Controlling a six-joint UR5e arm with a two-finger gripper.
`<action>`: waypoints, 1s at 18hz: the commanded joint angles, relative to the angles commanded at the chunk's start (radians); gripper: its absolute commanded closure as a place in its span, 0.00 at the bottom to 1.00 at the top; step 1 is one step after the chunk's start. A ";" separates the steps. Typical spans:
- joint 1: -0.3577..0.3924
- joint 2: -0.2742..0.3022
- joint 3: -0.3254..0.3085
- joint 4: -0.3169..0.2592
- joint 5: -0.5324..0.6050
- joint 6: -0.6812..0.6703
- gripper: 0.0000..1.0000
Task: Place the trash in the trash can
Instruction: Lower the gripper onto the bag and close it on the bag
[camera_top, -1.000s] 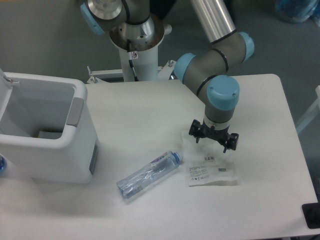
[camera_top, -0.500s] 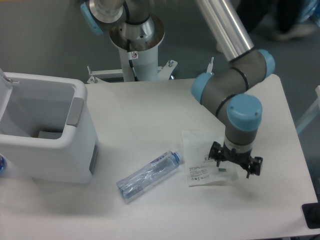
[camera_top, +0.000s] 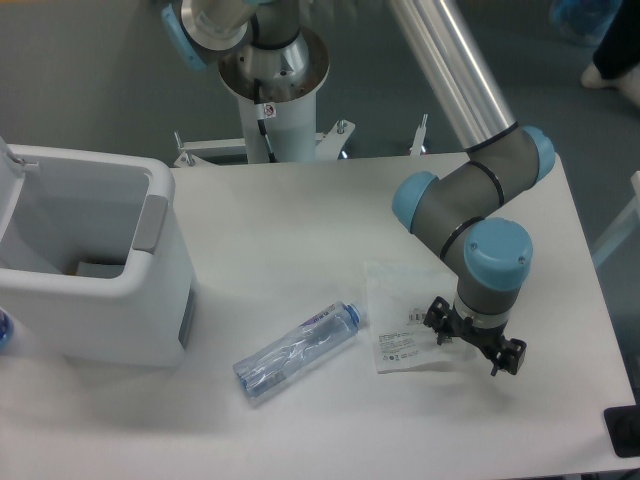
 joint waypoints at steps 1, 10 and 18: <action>0.000 -0.002 0.000 -0.002 0.000 0.020 0.00; 0.005 0.023 -0.002 -0.155 0.003 0.048 1.00; 0.009 0.060 -0.012 -0.158 0.002 -0.015 1.00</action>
